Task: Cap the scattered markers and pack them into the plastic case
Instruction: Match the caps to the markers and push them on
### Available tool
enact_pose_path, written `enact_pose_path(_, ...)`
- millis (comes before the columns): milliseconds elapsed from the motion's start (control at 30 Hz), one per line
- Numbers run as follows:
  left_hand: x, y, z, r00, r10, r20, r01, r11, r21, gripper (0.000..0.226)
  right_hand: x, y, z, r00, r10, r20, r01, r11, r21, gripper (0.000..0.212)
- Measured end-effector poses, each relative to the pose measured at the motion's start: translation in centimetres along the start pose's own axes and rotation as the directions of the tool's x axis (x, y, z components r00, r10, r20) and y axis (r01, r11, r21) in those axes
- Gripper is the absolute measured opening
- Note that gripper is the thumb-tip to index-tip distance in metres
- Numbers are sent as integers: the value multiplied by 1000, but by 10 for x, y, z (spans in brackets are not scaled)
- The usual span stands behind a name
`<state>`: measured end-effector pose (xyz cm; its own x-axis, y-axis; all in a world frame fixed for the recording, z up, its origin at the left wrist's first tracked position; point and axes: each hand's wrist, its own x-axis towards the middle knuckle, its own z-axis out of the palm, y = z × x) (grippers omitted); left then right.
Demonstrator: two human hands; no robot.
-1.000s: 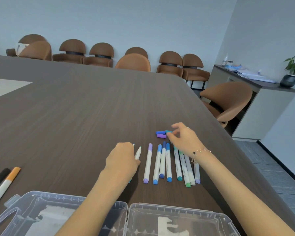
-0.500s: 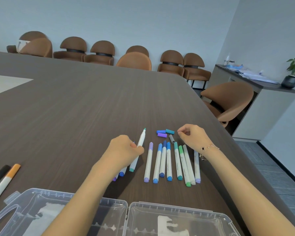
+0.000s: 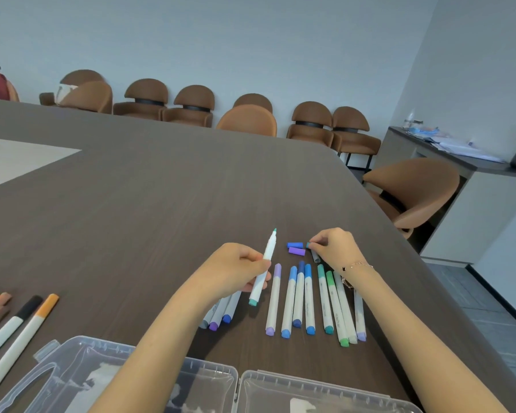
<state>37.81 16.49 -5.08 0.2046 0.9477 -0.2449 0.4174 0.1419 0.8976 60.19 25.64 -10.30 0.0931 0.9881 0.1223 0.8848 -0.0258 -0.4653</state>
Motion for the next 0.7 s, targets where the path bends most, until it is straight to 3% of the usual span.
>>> enact_pose_path(333,3,-4,-1,999,8,-46,-7,1000,11,11,-2,-6,7,999,-15,48,14,1000,5,23)
enact_pose_path(467,3,-5,-3,999,2,-39,-1,1000,12,11,-5,-5,-4,998,-28,-54,37,986,162,15)
enact_pose_path(700,4,-4,-1,1000,-15,10,15,1000,-16,7,-16,-22,-27,990,-139,-38,143,916,374,12)
